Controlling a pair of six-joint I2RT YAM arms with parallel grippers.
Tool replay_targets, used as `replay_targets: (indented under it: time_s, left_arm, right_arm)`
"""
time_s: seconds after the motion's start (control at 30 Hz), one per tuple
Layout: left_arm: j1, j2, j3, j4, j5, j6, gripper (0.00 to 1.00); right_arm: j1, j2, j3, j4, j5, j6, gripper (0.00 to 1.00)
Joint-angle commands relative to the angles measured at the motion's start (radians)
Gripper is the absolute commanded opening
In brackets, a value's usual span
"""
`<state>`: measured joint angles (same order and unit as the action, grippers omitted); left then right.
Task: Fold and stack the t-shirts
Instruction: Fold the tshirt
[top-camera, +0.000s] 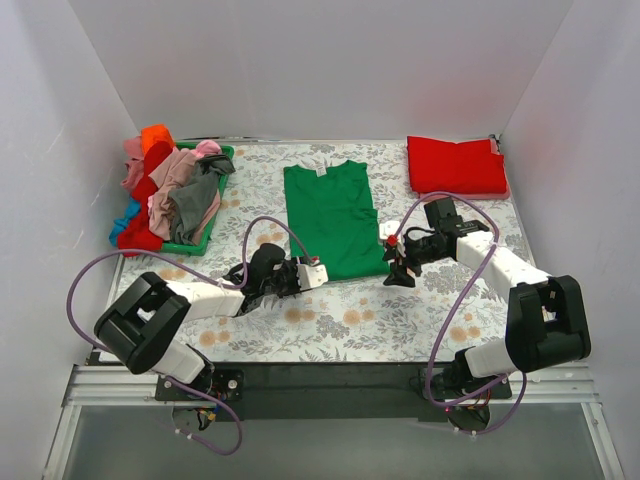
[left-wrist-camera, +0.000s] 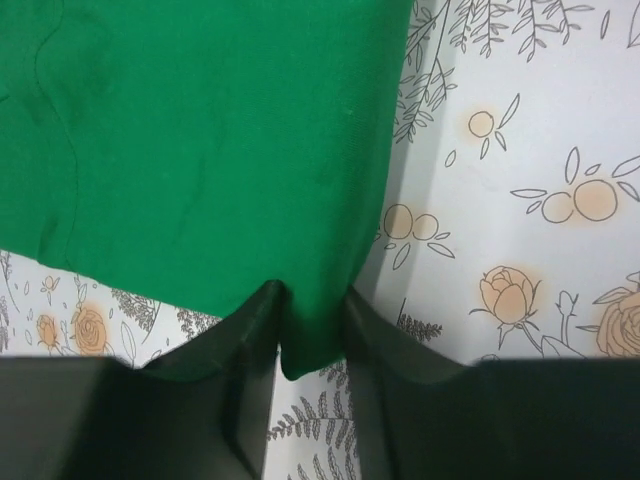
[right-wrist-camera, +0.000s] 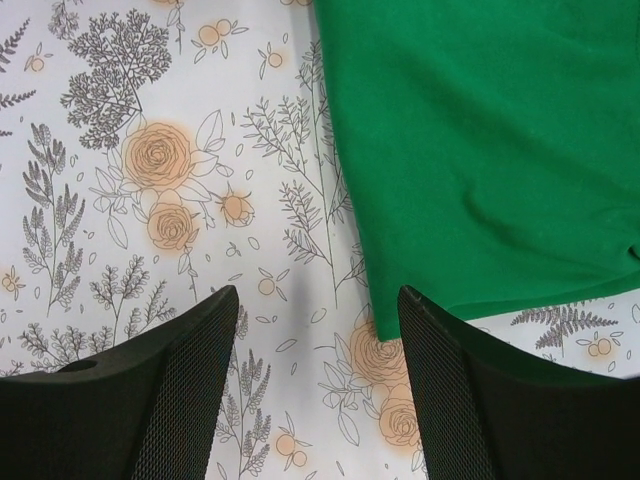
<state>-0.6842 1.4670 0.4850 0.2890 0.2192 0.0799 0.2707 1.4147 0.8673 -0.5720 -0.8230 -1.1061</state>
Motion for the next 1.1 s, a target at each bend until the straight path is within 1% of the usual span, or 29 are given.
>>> replay_targets:
  time_s: [0.0, 0.03, 0.1, 0.13, 0.17, 0.2, 0.27, 0.3, 0.33, 0.43, 0.5, 0.6, 0.63, 0.73, 0.87, 1.07]
  left_arm:
    - [0.0, 0.01, 0.011, 0.044, -0.03, 0.018, 0.27]
    - [0.0, 0.006, 0.006, 0.048, -0.027, 0.014, 0.19]
    - [0.0, -0.005, -0.009, 0.067, -0.02, 0.006, 0.13]
    - [0.0, -0.016, -0.022, 0.071, -0.011, 0.001, 0.1]
    - [0.0, -0.02, -0.026, 0.076, -0.006, -0.002, 0.08]
    - [0.0, -0.023, -0.031, 0.076, 0.002, -0.002, 0.08]
    - [0.0, -0.028, -0.033, 0.081, 0.011, -0.003, 0.07]
    - [0.0, -0.03, -0.031, 0.078, 0.014, -0.005, 0.06]
    - [0.0, -0.03, -0.026, 0.075, 0.016, -0.005, 0.06]
    - [0.0, -0.037, -0.029, 0.067, 0.025, -0.005, 0.04]
    - [0.0, -0.046, -0.039, 0.068, 0.029, -0.006, 0.03]
    - [0.0, -0.053, -0.048, 0.075, 0.032, -0.009, 0.02]
    - [0.0, -0.053, -0.046, 0.075, 0.032, -0.009, 0.02]
    - [0.0, -0.043, -0.042, 0.07, 0.04, -0.009, 0.01]
    - [0.0, -0.045, -0.043, 0.059, 0.046, -0.012, 0.01]
    - [0.0, -0.043, -0.043, 0.056, 0.055, -0.017, 0.01]
  right_arm:
    - [0.018, -0.003, -0.025, 0.017, 0.015, -0.052, 0.71]
    - [0.033, -0.01, -0.031, 0.02, 0.027, -0.067, 0.7]
    - [0.056, -0.019, -0.065, 0.068, 0.053, -0.078, 0.7]
    - [0.083, -0.028, -0.08, 0.092, 0.106, -0.08, 0.7]
    - [0.102, -0.031, -0.103, 0.122, 0.142, -0.078, 0.7]
    - [0.122, -0.031, -0.114, 0.183, 0.227, -0.068, 0.7]
    - [0.191, -0.01, -0.123, 0.236, 0.319, -0.058, 0.71]
    - [0.215, 0.004, -0.123, 0.259, 0.411, -0.034, 0.71]
    - [0.258, 0.033, -0.122, 0.309, 0.454, -0.018, 0.71]
    - [0.297, 0.075, -0.105, 0.336, 0.537, 0.002, 0.7]
    - [0.298, 0.069, -0.109, 0.336, 0.535, 0.005, 0.69]
    - [0.298, 0.009, -0.134, 0.328, 0.483, -0.021, 0.68]
    - [0.297, -0.017, -0.139, 0.299, 0.466, -0.049, 0.68]
    - [0.298, -0.04, -0.126, 0.279, 0.433, -0.057, 0.68]
    - [0.298, -0.005, -0.105, 0.287, 0.458, -0.048, 0.68]
    - [0.298, 0.115, -0.077, 0.32, 0.536, -0.032, 0.65]
